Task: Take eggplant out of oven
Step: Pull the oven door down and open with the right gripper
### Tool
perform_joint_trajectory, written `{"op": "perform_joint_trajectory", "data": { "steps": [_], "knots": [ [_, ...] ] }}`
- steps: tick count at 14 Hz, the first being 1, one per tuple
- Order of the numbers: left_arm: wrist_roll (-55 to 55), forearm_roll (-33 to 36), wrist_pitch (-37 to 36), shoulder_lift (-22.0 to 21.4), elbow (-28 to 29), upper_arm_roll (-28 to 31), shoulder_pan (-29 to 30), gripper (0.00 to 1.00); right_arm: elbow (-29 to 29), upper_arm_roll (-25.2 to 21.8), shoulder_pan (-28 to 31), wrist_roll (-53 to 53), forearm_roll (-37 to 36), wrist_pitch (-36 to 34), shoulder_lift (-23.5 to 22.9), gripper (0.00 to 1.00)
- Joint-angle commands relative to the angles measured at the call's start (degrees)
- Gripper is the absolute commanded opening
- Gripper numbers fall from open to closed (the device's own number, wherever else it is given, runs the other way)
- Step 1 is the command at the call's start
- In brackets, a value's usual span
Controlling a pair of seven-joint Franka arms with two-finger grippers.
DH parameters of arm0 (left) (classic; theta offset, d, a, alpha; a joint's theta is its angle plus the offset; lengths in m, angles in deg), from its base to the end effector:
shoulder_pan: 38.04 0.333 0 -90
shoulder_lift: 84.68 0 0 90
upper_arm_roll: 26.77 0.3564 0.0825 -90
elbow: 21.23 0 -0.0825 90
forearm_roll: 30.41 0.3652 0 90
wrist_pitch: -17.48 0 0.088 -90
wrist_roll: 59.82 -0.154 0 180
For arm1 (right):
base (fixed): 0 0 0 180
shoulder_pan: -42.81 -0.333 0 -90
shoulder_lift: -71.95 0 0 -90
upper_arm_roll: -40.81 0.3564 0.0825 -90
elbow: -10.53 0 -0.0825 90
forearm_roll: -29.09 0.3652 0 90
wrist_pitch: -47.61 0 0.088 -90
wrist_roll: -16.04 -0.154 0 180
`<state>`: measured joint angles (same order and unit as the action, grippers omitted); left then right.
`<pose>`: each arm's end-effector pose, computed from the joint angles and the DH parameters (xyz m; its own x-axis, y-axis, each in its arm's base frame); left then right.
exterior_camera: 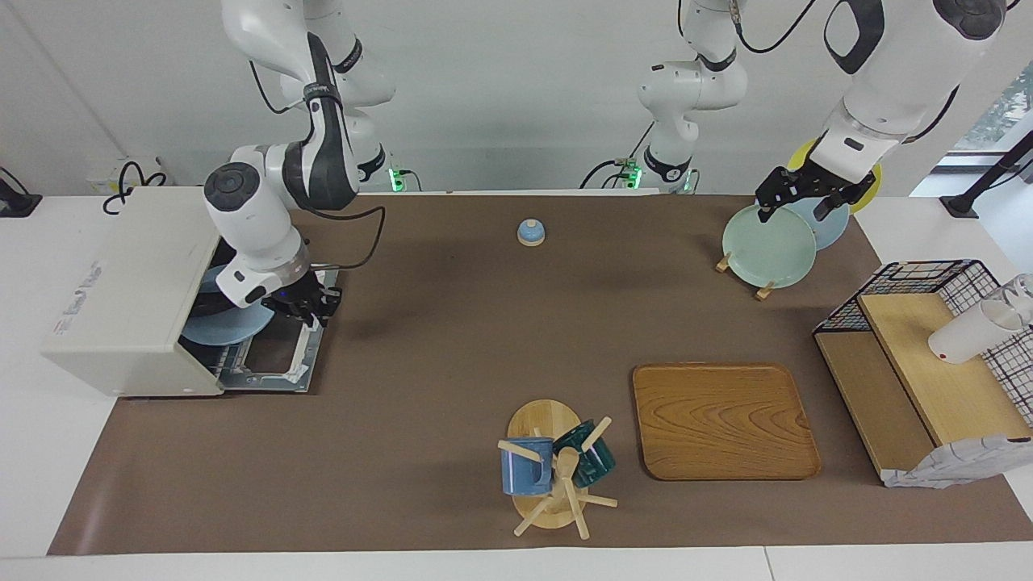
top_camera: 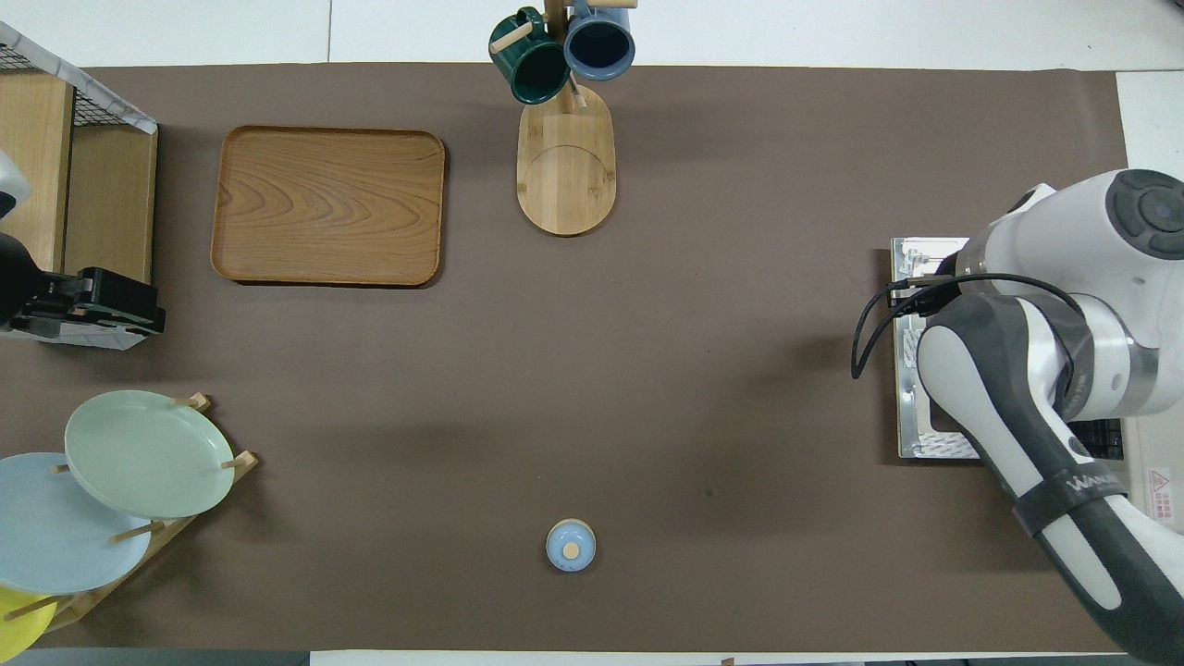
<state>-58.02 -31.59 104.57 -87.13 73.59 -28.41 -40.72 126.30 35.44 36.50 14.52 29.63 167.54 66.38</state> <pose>0.5072 -0.0419 0.5985 0.9947 -0.0446 -0.0926 -0.0432 -0.9989 0.0165 0.5556 0.0109 0.4043 0.9996 -0.0146 -0.0241 -0.0146 -0.9999 0.0017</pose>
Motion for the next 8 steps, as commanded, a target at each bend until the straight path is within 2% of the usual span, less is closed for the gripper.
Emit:
{"op": "perform_joint_trajectory", "data": {
  "steps": [1,5,8],
  "knots": [
    [-0.5,1.0,0.8,-0.9,0.7,-0.5,0.6,1.0,0.6,-0.5,3.0,-0.8,0.3,-2.2,2.1,0.48],
    [-0.5,1.0,0.8,-0.9,0.7,-0.5,0.6,1.0,4.8,-0.5,6.9,-1.1,0.3,0.3,3.4,0.42],
    [-0.5,1.0,0.8,-0.9,0.7,-0.5,0.6,1.0,7.1,-0.4,7.5,-1.5,0.3,2.6,3.7,0.39]
  ]
}}
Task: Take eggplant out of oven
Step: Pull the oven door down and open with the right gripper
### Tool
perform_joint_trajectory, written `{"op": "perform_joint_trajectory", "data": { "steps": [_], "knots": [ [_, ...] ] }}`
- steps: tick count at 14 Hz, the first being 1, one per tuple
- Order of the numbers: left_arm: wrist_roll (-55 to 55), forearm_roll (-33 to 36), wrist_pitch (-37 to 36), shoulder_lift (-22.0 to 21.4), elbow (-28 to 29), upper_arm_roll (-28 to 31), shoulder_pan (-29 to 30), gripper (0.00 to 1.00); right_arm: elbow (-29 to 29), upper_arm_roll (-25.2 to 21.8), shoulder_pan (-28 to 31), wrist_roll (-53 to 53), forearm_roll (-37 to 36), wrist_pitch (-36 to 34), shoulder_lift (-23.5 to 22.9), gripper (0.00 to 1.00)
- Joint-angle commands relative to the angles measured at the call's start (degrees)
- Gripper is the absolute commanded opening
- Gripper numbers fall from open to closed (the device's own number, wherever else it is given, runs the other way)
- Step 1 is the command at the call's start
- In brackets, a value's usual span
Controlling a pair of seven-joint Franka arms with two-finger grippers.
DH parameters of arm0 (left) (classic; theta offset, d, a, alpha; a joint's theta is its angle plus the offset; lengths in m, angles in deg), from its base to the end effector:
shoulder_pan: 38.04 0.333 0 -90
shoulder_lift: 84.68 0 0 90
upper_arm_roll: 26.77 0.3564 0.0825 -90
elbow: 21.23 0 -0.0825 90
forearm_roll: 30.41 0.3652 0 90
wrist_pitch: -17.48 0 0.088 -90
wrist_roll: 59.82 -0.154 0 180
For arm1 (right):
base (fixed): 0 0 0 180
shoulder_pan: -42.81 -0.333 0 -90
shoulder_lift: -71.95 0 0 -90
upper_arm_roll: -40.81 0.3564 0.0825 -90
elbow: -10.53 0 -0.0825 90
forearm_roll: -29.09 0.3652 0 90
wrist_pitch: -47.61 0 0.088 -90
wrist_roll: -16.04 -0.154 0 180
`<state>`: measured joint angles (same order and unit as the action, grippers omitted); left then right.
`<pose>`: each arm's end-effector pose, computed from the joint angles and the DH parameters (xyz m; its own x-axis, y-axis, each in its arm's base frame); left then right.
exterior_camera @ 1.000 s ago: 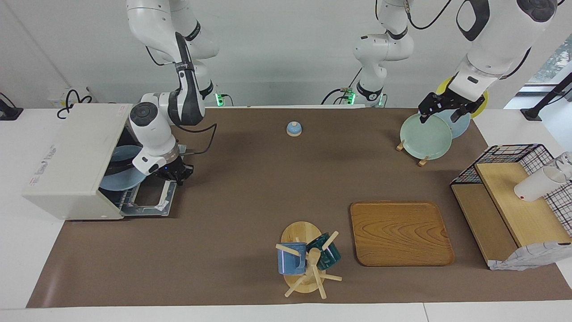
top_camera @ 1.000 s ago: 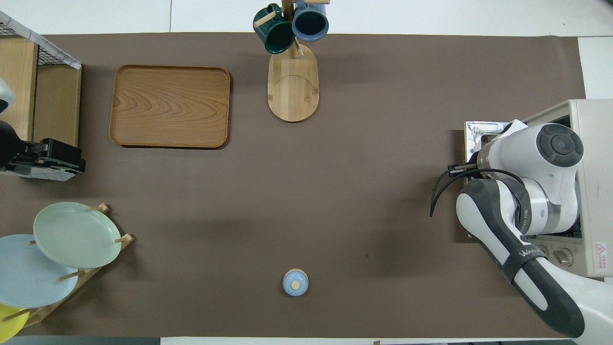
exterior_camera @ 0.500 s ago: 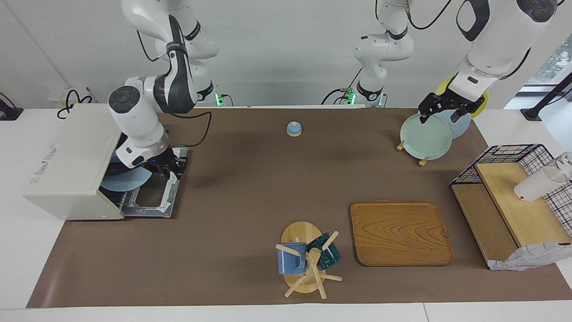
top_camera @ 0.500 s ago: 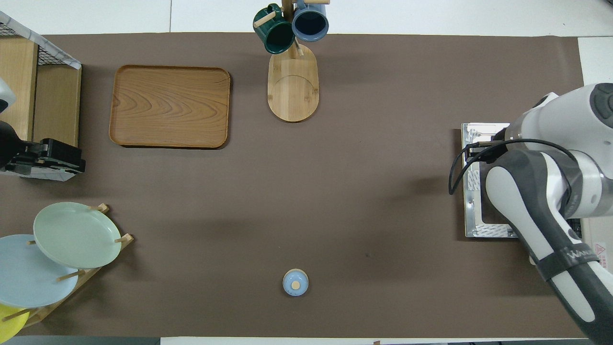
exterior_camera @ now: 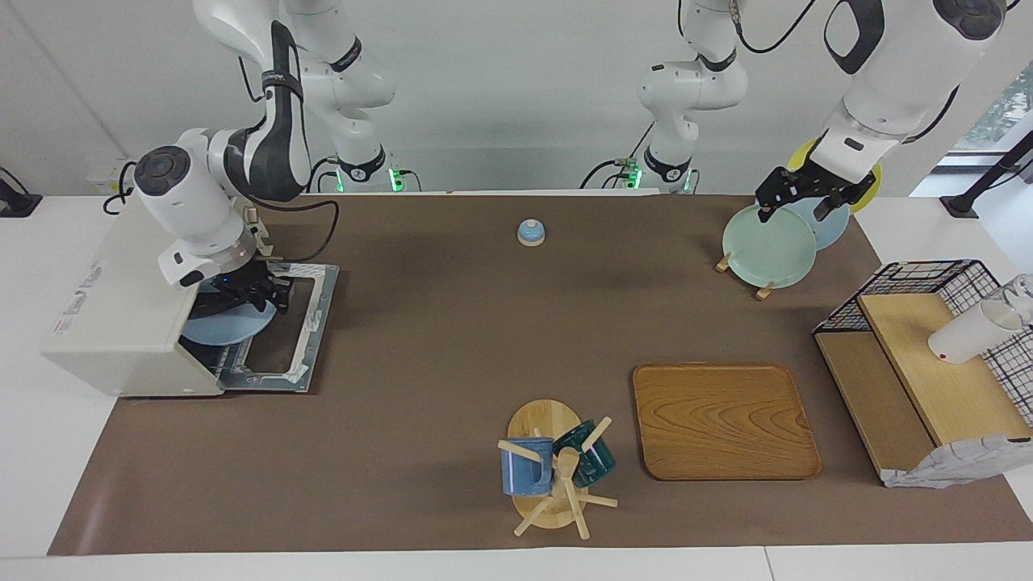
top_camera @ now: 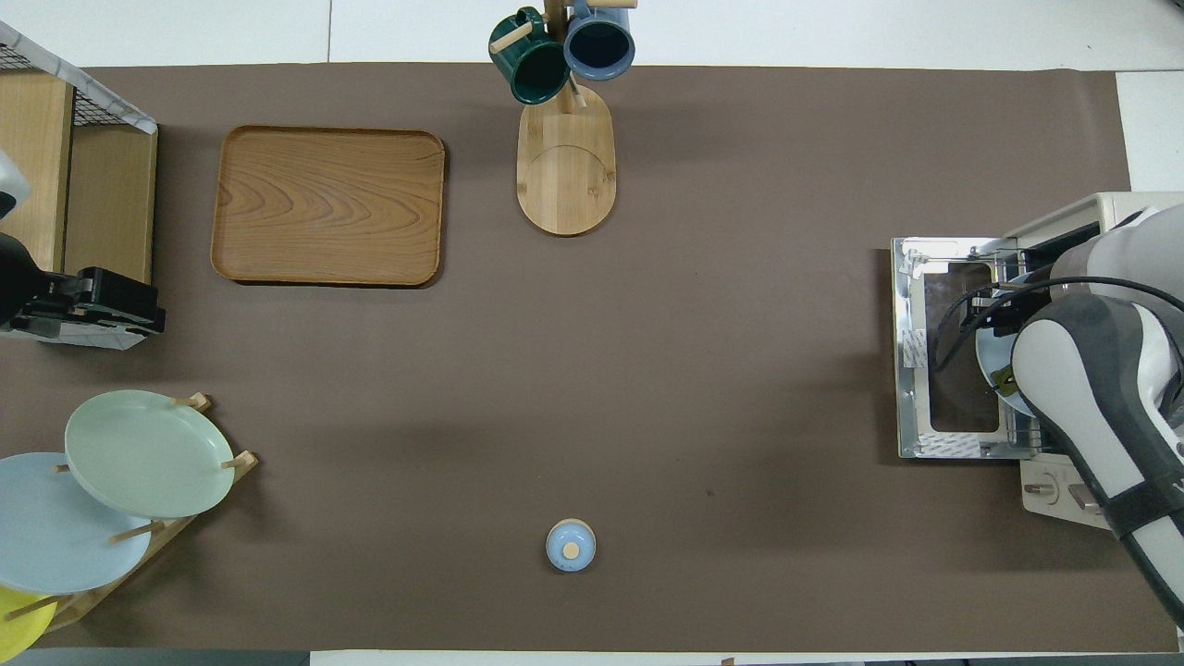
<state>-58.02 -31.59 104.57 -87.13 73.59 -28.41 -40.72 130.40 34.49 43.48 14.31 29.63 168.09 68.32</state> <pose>0.5072 -0.0419 0.5985 0.9947 -0.0446 -0.0926 -0.0432 -0.9989 0.0165 0.5309 -0.0637 0.3925 0.9863 -0.1563 -0.0523 -0.1565 -0.9877 0.0007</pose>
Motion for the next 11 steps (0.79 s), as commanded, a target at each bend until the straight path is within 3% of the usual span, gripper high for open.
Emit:
{"op": "perform_joint_trajectory", "data": {
  "steps": [1,3,4,7,10,11],
  "knots": [
    [-0.5,1.0,0.8,-0.9,0.7,-0.5,0.6,1.0,3.3,0.5,0.5,-1.6,0.3,3.1,1.8,0.39],
    [-0.5,1.0,0.8,-0.9,0.8,-0.5,0.6,1.0,5.0,0.5,0.5,-1.6,0.3,4.1,2.1,0.37],
    [-0.5,1.0,0.8,-0.9,0.7,-0.5,0.6,1.0,5.9,0.4,0.6,-1.1,0.3,5.5,2.3,0.31],
    [-0.5,1.0,0.8,-0.9,0.8,-0.5,0.6,1.0,7.0,0.4,1.4,1.1,0.1,5.9,2.9,0.0],
    [-0.5,1.0,0.8,-0.9,0.7,-0.5,0.6,1.0,5.9,1.6,-0.5,3.2,-8.9,2.6,3.0,0.0],
    [-0.5,1.0,0.8,-0.9,0.7,-0.5,0.6,1.0,2.2,1.7,-3.4,3.0,-11.1,-2.1,2.3,0.0]
  ]
}}
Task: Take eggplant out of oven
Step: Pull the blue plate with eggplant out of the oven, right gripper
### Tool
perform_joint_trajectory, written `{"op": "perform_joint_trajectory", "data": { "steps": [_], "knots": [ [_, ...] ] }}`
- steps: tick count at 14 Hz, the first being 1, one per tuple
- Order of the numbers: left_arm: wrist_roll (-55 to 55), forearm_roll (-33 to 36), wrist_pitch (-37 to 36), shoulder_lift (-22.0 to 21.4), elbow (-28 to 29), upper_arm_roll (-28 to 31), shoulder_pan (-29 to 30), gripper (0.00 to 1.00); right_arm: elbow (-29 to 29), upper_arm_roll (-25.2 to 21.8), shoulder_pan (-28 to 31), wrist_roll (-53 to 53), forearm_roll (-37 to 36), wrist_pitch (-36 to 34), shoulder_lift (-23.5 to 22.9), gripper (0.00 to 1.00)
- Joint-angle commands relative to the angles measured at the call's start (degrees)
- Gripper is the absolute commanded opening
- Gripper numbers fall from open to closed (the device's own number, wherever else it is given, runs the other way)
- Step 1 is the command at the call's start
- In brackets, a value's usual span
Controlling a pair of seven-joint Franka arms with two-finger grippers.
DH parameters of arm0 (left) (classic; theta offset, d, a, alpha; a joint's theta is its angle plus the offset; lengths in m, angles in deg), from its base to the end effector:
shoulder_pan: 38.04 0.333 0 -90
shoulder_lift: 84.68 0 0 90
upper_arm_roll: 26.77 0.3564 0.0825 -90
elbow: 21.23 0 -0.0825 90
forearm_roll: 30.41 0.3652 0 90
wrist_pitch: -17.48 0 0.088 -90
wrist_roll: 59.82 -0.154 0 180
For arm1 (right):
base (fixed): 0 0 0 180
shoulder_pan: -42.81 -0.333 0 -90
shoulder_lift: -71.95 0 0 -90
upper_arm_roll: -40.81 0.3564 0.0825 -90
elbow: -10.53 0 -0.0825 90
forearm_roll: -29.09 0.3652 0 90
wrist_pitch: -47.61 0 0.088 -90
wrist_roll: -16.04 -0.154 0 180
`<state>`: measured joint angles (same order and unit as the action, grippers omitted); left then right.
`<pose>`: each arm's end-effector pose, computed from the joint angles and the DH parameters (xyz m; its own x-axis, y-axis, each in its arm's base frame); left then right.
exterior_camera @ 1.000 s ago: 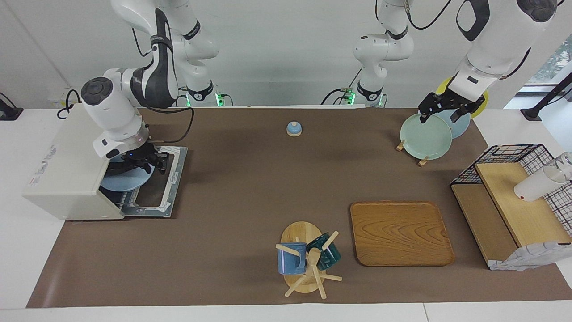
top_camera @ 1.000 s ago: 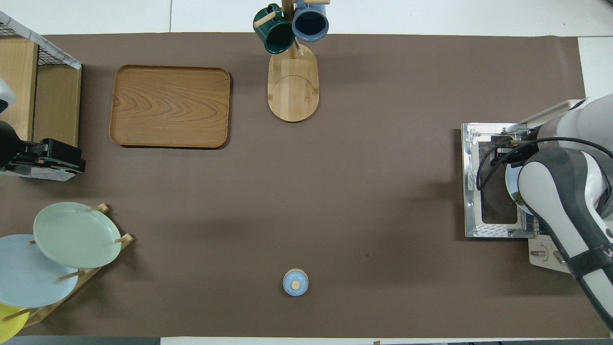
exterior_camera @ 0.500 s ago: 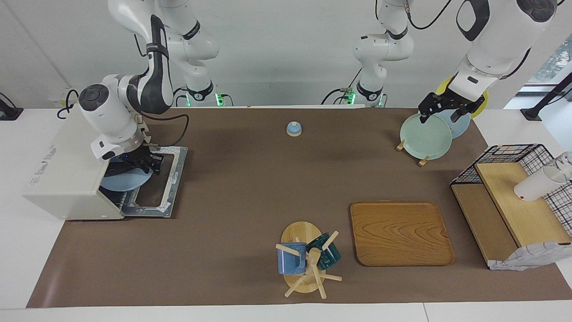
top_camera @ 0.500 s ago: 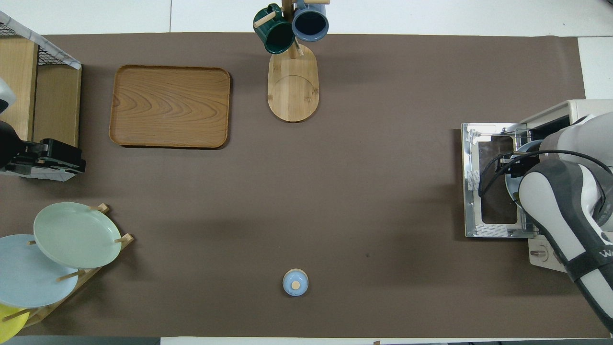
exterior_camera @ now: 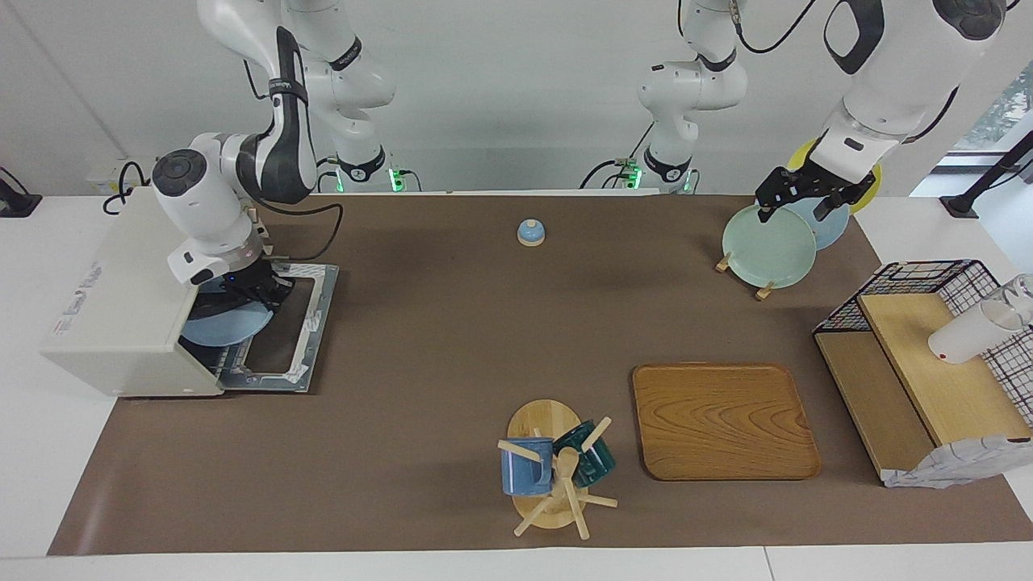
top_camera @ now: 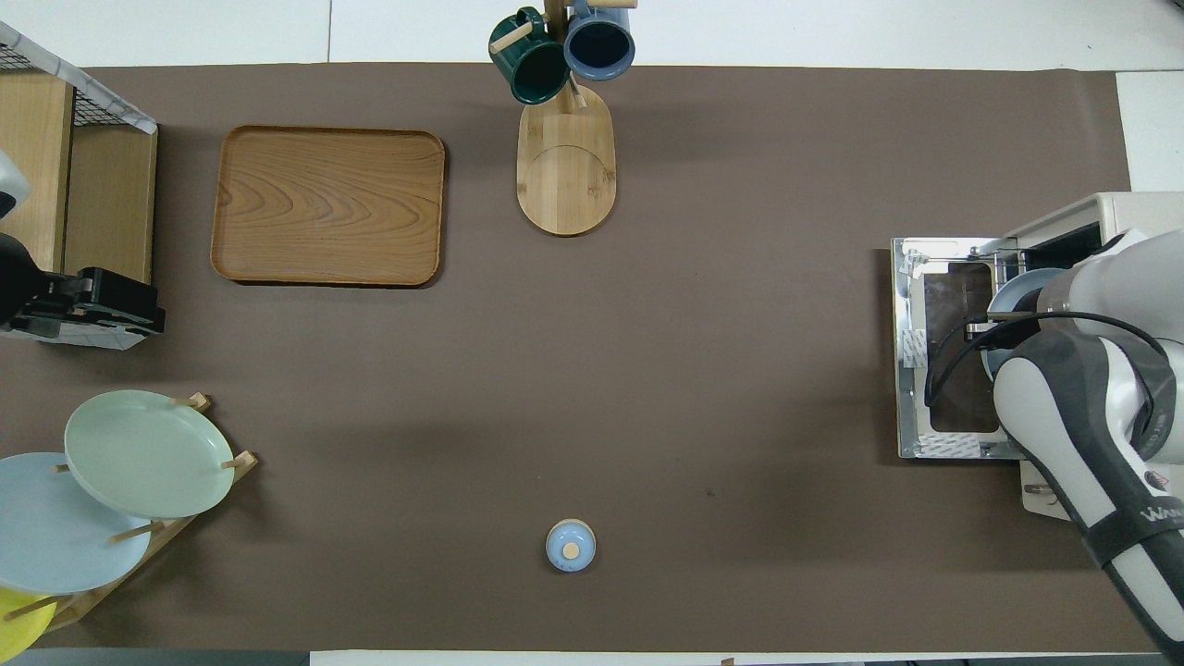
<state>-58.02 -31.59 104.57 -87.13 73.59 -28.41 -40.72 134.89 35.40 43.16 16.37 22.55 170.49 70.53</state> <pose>0.5072 -0.0419 0.5985 0.9947 -0.0446 -0.0926 -0.0432 -0.9989 0.0165 0.5127 -0.0609 0.3829 0.9980 -0.0329 -0.0540 -0.0277 -0.9951 0.0944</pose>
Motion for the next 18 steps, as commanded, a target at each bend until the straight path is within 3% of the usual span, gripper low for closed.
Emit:
{"op": "perform_joint_trajectory", "data": {
  "steps": [1,4,9,11,14,16,18],
  "knots": [
    [-0.5,1.0,0.8,-0.9,0.7,-0.5,0.6,1.0,-6.9,0.8,-5.1,0.8,-4.4,-9.7,-1.1,0.0],
    [-0.3,1.0,0.4,-0.9,0.7,-0.5,0.6,1.0,-16.2,0.8,-14.3,-1.7,-5.9,-17.0,-3.8,0.0],
    [-0.3,1.0,0.6,-0.9,0.7,-0.5,0.6,1.0,-25.5,1.5,-29.0,-20.3,-4.3,-20.7,-7.0,0.0],
    [-0.3,1.1,0.9,-0.9,0.9,-0.4,0.7,1.0,-36.3,2.1,-33.9,-28.6,1.3,-24.3,-14.6,0.0],
    [-0.3,1.2,1.0,-0.9,0.8,-0.3,1.0,1.0,-54.2,2.9,-41.2,-41.3,1.2,-29.4,-29.9,0.0],
    [-0.3,1.2,1.1,-0.9,0.8,-0.2,1.0,1.0,-56.8,3.0,-44.3,-48.0,1.3,-25.2,-34.0,0.0],
    [-0.4,1.2,1.2,-0.9,0.8,-0.3,1.2,1.0,-56.1,3.2,-45.5,-50.0,1.9,-20.3,-34.3,0.0]
  ]
}}
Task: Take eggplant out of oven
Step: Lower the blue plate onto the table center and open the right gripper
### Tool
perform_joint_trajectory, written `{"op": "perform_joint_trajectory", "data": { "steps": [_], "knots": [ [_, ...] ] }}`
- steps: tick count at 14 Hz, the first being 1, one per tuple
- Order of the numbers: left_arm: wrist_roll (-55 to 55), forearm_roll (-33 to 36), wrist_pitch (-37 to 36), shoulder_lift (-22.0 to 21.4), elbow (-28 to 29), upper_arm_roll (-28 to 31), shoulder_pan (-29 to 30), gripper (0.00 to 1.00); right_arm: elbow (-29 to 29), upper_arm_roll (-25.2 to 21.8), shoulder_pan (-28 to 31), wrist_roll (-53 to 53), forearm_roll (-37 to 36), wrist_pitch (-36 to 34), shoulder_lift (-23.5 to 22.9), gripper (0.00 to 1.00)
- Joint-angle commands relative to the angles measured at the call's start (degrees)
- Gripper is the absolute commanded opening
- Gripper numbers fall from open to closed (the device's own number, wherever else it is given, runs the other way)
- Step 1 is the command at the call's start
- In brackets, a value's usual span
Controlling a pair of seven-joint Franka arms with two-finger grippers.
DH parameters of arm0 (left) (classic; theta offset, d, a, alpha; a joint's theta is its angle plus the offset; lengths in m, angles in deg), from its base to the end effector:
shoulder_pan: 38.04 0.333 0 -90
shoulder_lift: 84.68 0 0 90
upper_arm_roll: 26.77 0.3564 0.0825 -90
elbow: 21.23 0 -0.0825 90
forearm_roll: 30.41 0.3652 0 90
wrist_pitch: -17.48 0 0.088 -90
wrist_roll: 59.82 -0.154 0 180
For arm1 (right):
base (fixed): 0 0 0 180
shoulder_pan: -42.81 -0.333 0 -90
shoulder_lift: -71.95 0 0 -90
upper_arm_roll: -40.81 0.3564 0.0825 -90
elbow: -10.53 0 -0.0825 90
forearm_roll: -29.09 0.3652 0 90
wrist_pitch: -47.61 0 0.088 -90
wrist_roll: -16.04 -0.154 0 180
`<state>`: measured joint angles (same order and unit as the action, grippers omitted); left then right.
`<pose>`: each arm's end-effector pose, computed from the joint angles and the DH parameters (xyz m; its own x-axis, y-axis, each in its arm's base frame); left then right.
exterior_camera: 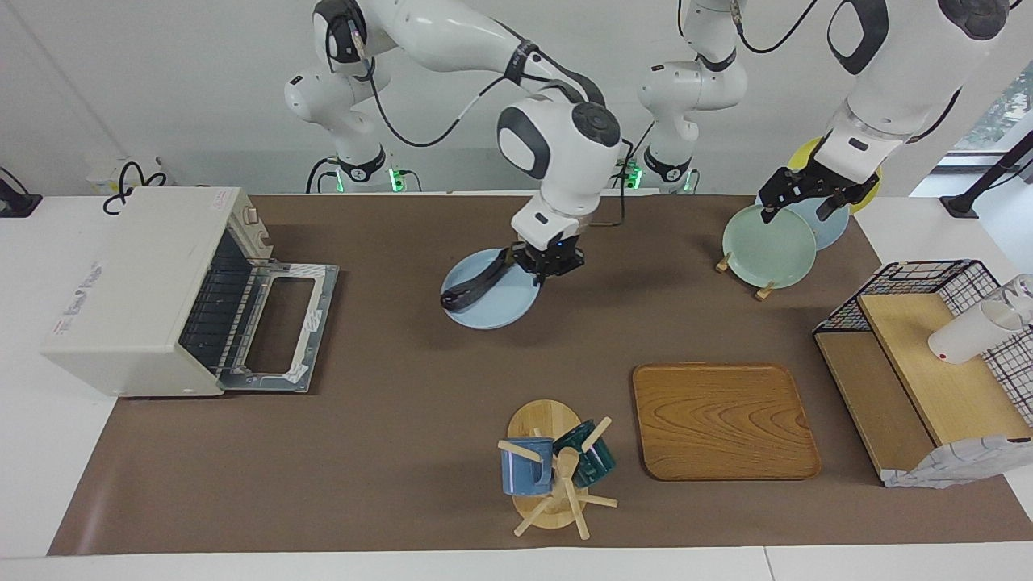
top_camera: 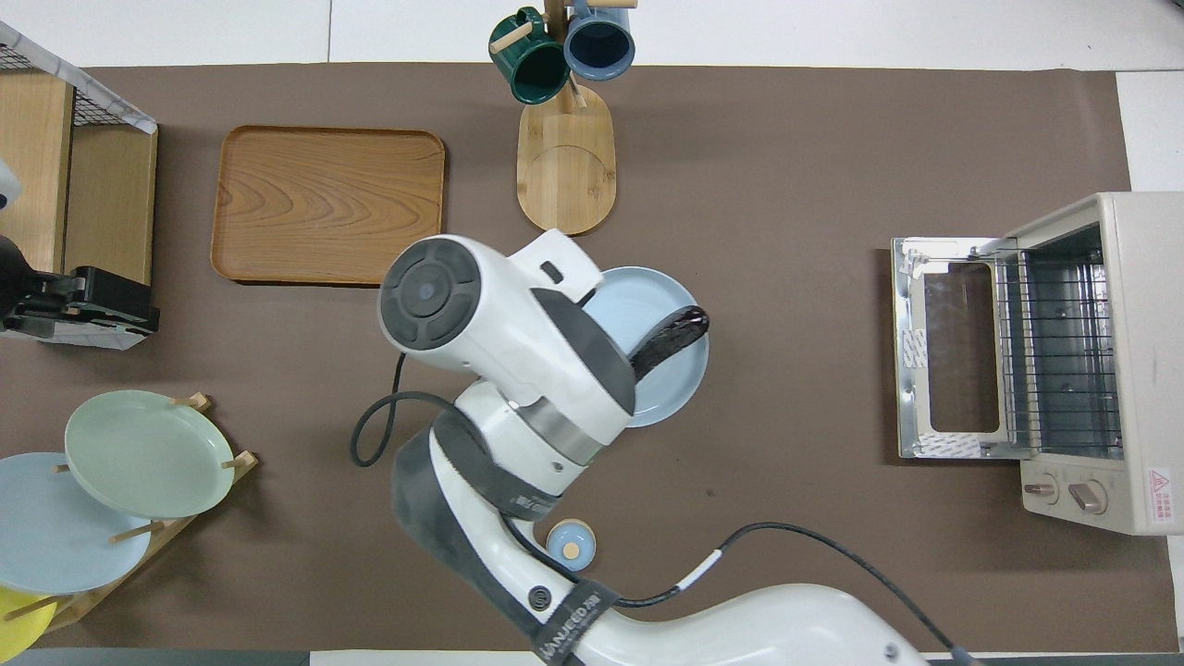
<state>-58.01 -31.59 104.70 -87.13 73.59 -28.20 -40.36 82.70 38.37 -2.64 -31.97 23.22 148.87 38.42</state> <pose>0.5080 -0.0368 0.5987 0.9953 -0.0345 -0.0903 -0.0331 -0.9993 0.0167 0.5280 0.4831 0.4060 0.9978 -0.0544 0.0381 -0.0593 -0.9884 0.1398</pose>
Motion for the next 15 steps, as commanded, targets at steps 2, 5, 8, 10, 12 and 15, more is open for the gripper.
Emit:
{"op": "perform_joint_trajectory", "data": {
  "steps": [2,5,8,10,12,15],
  "knots": [
    [-0.1,1.2,1.1,-0.9,0.8,-0.5,0.8,1.0,1.6,0.3,0.1,-2.1,2.3,6.3,-1.3,0.0],
    [-0.1,1.2,1.1,-0.9,1.0,-0.4,1.7,1.0,12.0,0.3,0.4,-3.5,4.9,16.6,1.8,0.0],
    [-0.3,1.3,1.3,-0.9,1.1,-0.4,1.7,1.0,13.6,0.3,0.5,-3.7,8.8,23.4,1.7,0.05],
    [-0.3,1.4,1.4,-1.0,1.2,-0.4,1.7,1.0,14.9,0.2,0.1,-3.7,8.5,26.9,1.8,0.24],
    [-0.7,1.4,1.5,-1.0,1.2,-0.5,1.7,1.0,14.5,0.1,0.7,-3.5,8.0,26.4,1.8,0.35],
    [-0.9,1.4,3.3,-1.0,1.2,-0.6,1.6,1.0,12.1,-0.6,2.3,-2.7,4.5,19.5,3.8,0.38]
  ]
}}
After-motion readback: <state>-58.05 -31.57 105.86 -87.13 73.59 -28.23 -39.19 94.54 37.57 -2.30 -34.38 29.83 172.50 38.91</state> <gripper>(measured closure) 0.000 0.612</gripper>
